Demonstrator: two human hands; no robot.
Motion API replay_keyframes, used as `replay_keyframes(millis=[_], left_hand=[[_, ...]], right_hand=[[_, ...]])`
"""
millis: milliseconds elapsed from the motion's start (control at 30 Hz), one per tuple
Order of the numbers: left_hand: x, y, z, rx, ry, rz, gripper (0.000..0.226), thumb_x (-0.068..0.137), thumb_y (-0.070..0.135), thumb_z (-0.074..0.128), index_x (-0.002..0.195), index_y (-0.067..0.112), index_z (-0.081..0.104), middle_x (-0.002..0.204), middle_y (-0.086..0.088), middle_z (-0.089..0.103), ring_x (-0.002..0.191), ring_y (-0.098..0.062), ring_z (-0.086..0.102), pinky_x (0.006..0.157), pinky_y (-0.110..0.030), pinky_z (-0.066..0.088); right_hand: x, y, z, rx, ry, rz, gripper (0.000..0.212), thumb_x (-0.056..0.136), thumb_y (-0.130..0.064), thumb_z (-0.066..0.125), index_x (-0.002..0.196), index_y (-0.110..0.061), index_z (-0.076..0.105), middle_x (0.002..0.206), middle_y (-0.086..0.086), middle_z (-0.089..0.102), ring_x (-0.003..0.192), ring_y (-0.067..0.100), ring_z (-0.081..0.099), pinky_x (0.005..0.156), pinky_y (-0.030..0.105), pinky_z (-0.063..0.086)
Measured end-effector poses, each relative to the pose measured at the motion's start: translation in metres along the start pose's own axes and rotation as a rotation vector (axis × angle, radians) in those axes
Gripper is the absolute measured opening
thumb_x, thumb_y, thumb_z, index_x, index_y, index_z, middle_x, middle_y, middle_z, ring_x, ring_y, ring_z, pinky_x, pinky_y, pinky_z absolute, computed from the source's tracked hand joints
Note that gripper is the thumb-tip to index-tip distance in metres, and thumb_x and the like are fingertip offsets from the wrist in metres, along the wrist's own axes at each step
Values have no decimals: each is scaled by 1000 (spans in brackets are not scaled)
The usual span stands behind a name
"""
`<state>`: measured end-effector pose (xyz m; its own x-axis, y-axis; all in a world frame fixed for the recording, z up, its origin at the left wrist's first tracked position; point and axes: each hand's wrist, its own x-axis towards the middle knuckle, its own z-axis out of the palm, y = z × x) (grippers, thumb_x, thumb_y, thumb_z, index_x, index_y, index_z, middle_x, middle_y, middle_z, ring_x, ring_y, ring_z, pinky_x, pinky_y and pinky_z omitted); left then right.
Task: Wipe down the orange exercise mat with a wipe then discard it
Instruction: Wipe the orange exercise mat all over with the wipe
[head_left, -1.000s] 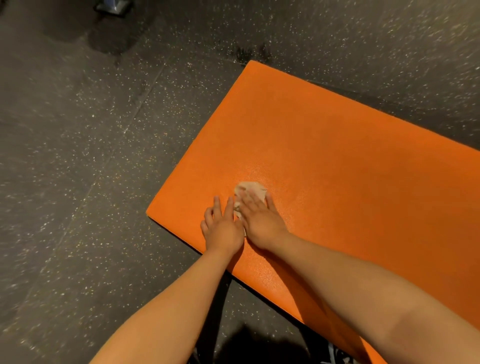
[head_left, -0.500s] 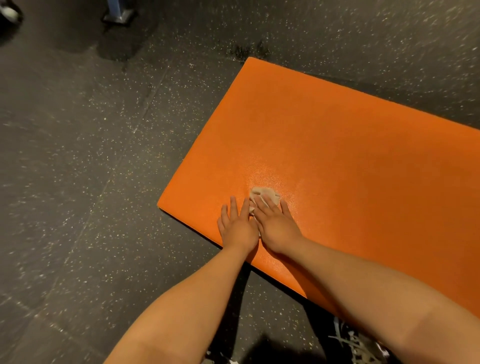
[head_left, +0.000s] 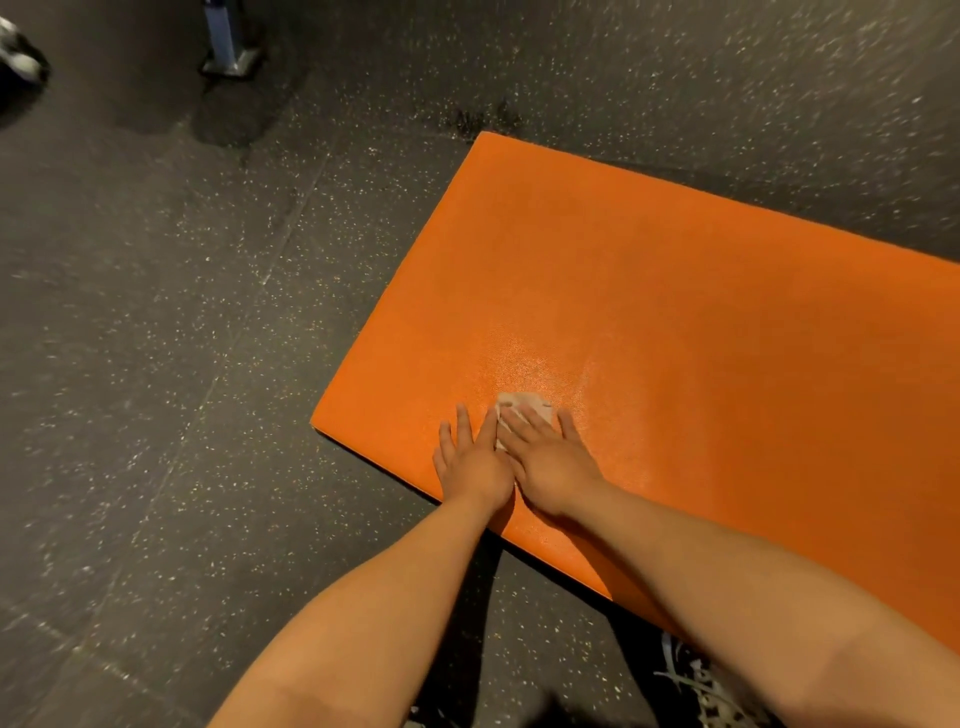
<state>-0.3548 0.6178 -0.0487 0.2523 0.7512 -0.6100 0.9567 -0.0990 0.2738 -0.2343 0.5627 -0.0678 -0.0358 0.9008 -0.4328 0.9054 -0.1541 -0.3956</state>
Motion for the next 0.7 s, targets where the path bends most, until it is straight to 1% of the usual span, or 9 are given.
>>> replay_keyframes(millis=[33, 133, 200, 267, 367, 467, 500, 633, 700], left_hand=[[-1, 0, 0, 13, 1, 1, 63, 104, 35, 37, 159, 42, 7, 167, 1, -17, 153, -28, -17, 123, -48, -1], [-2, -1, 3, 35, 7, 3, 64, 105, 37, 37, 159, 42, 4, 167, 0, -18, 153, -29, -17, 123, -48, -1], [-1, 0, 3, 36, 17, 1, 64, 104, 36, 37, 159, 42, 5, 167, 0, -17, 153, -30, -16, 122, -48, -1], [0, 3, 3, 25, 33, -9, 63, 104, 33, 38, 158, 41, 8, 168, -1, -13, 153, -32, -12, 122, -49, 0], [5, 9, -1, -24, 91, -26, 59, 103, 30, 38, 157, 38, 17, 167, -6, 1, 150, -35, 1, 121, -48, 6], [13, 10, -2, -10, 131, 46, 59, 103, 28, 40, 158, 35, 19, 166, -7, 6, 149, -33, 7, 121, -45, 7], [16, 10, -1, -2, 121, 76, 60, 103, 29, 40, 158, 34, 17, 167, -5, 3, 150, -33, 5, 122, -46, 6], [23, 12, 0, 1, 94, 75, 60, 105, 36, 37, 159, 36, 13, 168, 2, -5, 151, -29, 0, 123, -47, 1], [25, 11, -1, 5, 120, 71, 58, 105, 36, 36, 159, 37, 14, 168, 4, -2, 150, -28, 3, 123, -46, 3]], right_hand=[[2, 8, -4, -7, 15, 45, 58, 109, -39, 20, 163, -30, -1, 170, -6, -10, 155, 15, -14, 122, 55, -13], [8, 33, -13, 42, 76, 294, 58, 110, -37, 17, 162, -25, -7, 168, -1, -18, 154, 19, -18, 122, 57, -10], [10, 33, -13, 72, 101, 347, 59, 110, -34, 17, 161, -21, -8, 168, 1, -20, 154, 20, -19, 122, 56, -9], [8, 21, -8, 79, 99, 247, 60, 110, -30, 19, 162, -16, -7, 168, 2, -18, 155, 20, -17, 123, 50, -10], [6, 7, 5, 35, 48, -4, 58, 111, -33, 20, 163, -20, -1, 169, -4, -14, 155, 15, -14, 122, 42, -16], [9, 16, 3, -37, 74, -73, 57, 111, -38, 19, 163, -22, 4, 169, -6, -10, 156, 12, -10, 121, 42, -18], [11, 22, -1, -59, 107, -32, 58, 110, -38, 20, 163, -21, 3, 170, -4, -11, 156, 14, -9, 120, 43, -17], [26, 43, -20, 31, 226, 330, 63, 109, -36, 23, 162, -11, -1, 168, 10, -19, 155, 23, -17, 125, 47, -6], [30, 42, -19, 75, 223, 343, 63, 109, -34, 23, 161, -8, -3, 166, 11, -24, 154, 23, -20, 126, 45, -5]])
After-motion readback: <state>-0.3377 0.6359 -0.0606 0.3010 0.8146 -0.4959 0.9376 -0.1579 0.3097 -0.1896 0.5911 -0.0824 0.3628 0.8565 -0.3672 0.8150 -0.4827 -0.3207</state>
